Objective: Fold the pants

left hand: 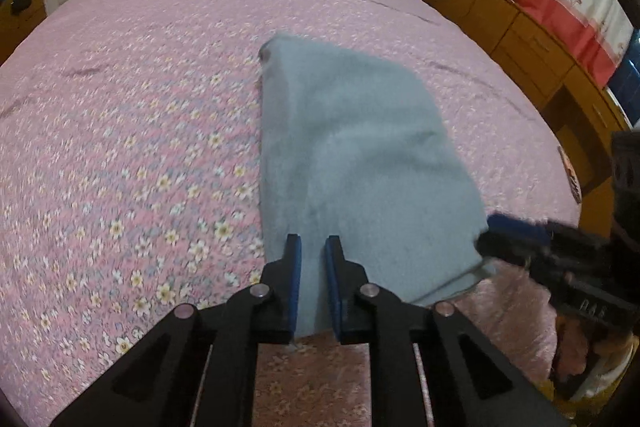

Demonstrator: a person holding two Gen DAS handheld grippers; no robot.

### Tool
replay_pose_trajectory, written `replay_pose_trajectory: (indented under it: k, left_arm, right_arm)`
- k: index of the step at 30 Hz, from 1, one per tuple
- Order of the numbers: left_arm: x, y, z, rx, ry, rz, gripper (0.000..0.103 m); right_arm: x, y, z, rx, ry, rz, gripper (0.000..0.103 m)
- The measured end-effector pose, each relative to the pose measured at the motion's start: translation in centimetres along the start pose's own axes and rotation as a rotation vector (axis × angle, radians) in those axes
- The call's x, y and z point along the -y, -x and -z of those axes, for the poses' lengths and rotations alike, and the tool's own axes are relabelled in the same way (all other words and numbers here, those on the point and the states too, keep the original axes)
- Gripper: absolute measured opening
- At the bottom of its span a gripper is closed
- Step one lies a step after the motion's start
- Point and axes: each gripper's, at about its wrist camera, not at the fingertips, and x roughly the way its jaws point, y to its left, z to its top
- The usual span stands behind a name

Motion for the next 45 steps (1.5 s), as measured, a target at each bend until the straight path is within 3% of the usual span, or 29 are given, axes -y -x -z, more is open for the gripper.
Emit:
replay_pose_trajectory:
  k: [3, 8, 10, 15, 21, 23, 24, 26, 27, 28, 31, 36, 45]
  left_arm:
    - [-0.4, 0.3, 0.5, 0.013, 0.009, 0.003, 0.013]
    - [-0.2, 1.8, 2.1, 0.013, 0.016, -0.035, 0.013]
    - [-0.3, 2.6, 2.9, 0.011, 0.031, -0.056, 0.021]
    - [-0.9, 3.7, 5.3, 0.004, 0.040, -0.092, 0.029]
    - [-0.5, 2.1, 6.7, -0.064, 0.040, -0.156, 0.041]
    - [-0.3, 2.1, 7.0, -0.051, 0.046, -0.156, 0.045]
    - [-0.2, 2.1, 7.0, -0.050, 0.048, -0.149, 0.052]
    - [0.1, 1.9, 7.1, -0.049, 0.052, -0.128, 0.064]
    - [0.4, 1.8, 7.1, -0.047, 0.051, -0.118, 0.071]
    - [0.7, 1.6, 7.2, -0.044, 0.048, -0.114, 0.077]
    - [1.9, 1.2, 7.2, -0.048, 0.020, -0.115, 0.091]
    - [4.2, 0.2, 7.8, -0.063, -0.052, -0.204, 0.098]
    - [5.1, -0.1, 8.0, -0.055, -0.049, -0.245, 0.103]
  right_arm:
    - [0.3, -1.4, 1.2, -0.026, -0.004, 0.040, 0.026]
    - [-0.1, -0.7, 1.9, 0.005, 0.010, 0.074, 0.027]
    - [0.1, -0.4, 1.9, 0.008, 0.007, 0.076, 0.027]
    - [0.8, 0.7, 3.1, 0.011, -0.016, 0.116, 0.027]
    - [1.7, 1.4, 4.6, 0.019, -0.058, 0.157, 0.032]
    - [1.9, 1.6, 5.4, 0.021, -0.072, 0.168, 0.034]
    - [1.9, 1.7, 5.7, 0.025, -0.074, 0.175, 0.039]
    - [1.9, 1.6, 6.3, 0.032, -0.074, 0.194, 0.058]
    - [1.9, 1.2, 6.4, 0.021, -0.075, 0.204, 0.074]
    - [1.9, 1.0, 6.6, 0.014, -0.077, 0.209, 0.081]
    - [2.0, 0.2, 7.0, 0.007, -0.091, 0.229, 0.081]
    - [1.7, -0.1, 7.3, 0.010, -0.072, 0.232, 0.086]
    - [0.3, -1.8, 7.0, 0.015, -0.044, 0.240, 0.093]
